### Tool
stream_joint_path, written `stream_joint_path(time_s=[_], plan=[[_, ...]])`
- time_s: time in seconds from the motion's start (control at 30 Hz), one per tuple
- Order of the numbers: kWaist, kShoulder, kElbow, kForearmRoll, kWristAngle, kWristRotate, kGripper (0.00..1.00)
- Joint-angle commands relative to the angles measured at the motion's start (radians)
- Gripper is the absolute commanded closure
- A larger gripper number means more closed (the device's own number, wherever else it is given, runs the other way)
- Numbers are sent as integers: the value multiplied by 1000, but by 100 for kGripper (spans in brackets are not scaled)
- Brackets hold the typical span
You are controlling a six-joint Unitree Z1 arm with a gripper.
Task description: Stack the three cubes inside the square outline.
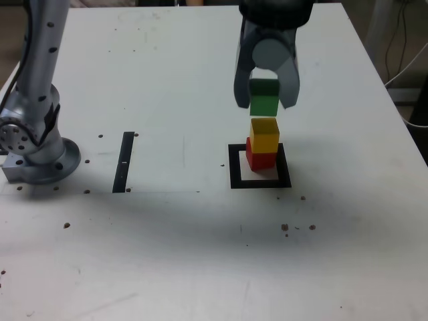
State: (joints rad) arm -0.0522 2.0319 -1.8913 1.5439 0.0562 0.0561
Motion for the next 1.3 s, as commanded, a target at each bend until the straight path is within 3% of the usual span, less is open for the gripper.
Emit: stream_joint_path(time_s=[0.0, 0.37, 0.7, 1.03, 1.27], plan=[[2, 6, 5, 1, -5, 1, 80], [2, 29, 13, -20, -31, 0, 80], [2, 29, 26, -29, -7, -11, 78], [2, 30, 43, -34, -21, -23, 74], [2, 37, 52, -42, -28, -24, 65]])
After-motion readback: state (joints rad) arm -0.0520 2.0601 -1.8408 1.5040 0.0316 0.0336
